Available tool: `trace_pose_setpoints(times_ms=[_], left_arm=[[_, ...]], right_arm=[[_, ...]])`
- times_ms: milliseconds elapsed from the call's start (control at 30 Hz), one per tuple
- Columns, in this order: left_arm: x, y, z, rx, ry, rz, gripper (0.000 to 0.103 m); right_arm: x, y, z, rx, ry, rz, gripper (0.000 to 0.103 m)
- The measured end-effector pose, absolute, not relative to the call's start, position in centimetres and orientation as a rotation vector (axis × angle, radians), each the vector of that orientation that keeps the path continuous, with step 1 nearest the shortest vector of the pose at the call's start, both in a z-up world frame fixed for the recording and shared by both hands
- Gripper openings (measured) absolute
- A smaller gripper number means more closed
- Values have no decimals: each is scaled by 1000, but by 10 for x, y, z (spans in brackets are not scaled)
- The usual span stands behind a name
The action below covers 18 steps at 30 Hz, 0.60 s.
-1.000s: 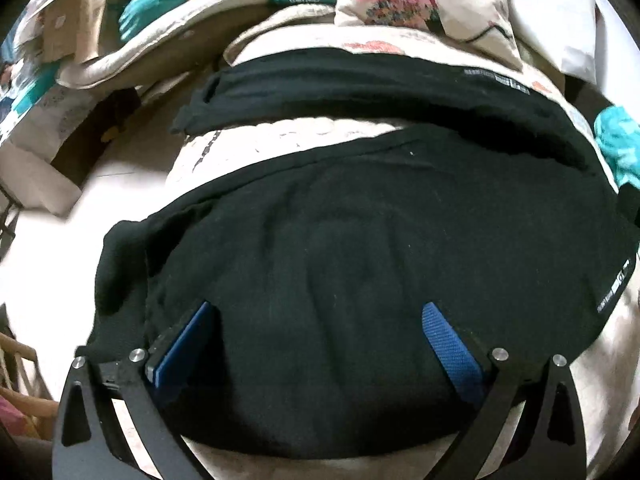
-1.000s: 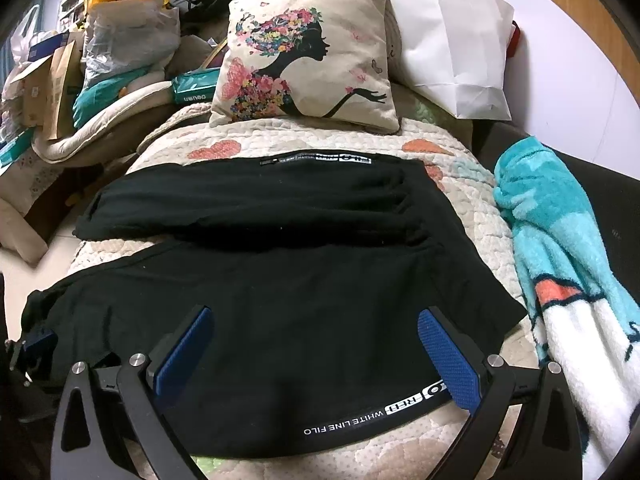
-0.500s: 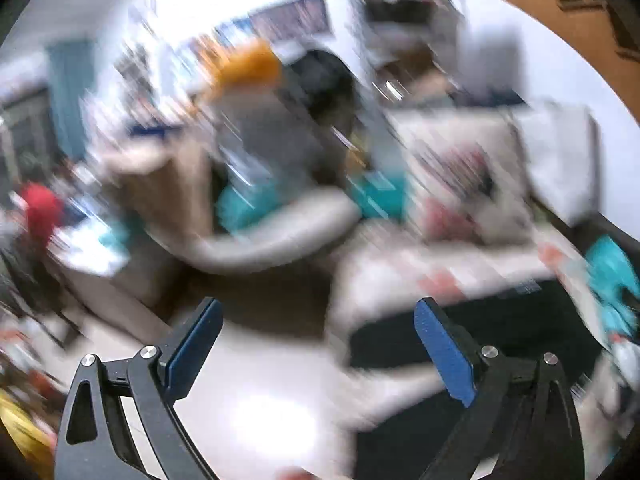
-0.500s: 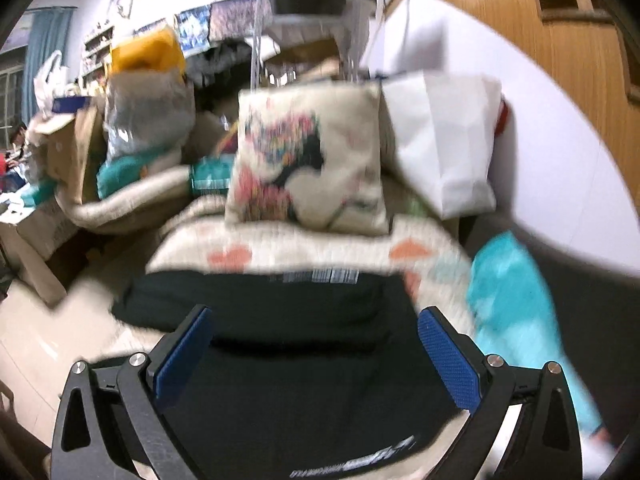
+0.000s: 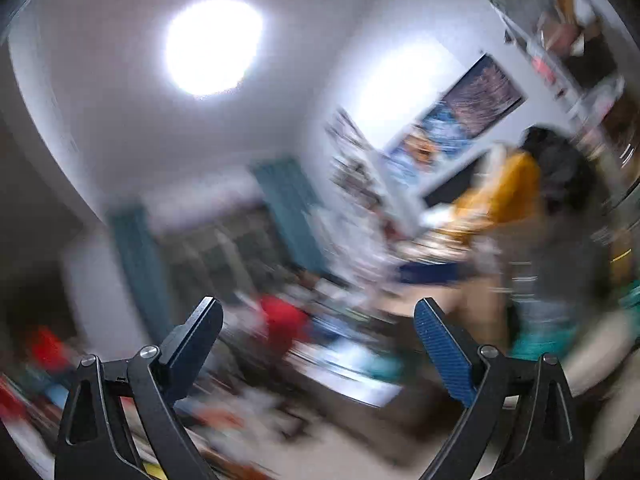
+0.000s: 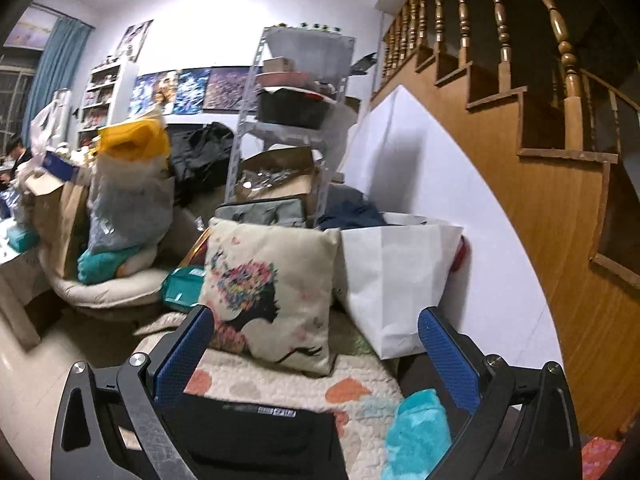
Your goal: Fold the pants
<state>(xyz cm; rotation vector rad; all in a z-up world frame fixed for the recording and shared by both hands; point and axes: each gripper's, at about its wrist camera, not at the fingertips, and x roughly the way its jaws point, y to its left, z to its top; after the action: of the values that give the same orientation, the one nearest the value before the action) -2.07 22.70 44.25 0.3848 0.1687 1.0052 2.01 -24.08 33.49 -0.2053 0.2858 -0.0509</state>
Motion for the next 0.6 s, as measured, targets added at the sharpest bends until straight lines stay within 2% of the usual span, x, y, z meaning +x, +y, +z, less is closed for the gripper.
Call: trace_pose_setpoints(times_ms=[167,267,467,500,600], left_arm=[[2,217,329,32,316,664,97],[16,194,260,-58,401,528,97],[51,126,162,39,463,345,97],[59,120,159,49,477,321,97],[84,102,120,52,593,229,97]], right_arm=[[37,-233,294,-250,304,-48,103],[44,-232,259,-271,357,-14,103],[59,-235,183,-363,451,101,103],[63,-236,173,-365,475,125,103],[88,-243,139,-353,596,172,103]])
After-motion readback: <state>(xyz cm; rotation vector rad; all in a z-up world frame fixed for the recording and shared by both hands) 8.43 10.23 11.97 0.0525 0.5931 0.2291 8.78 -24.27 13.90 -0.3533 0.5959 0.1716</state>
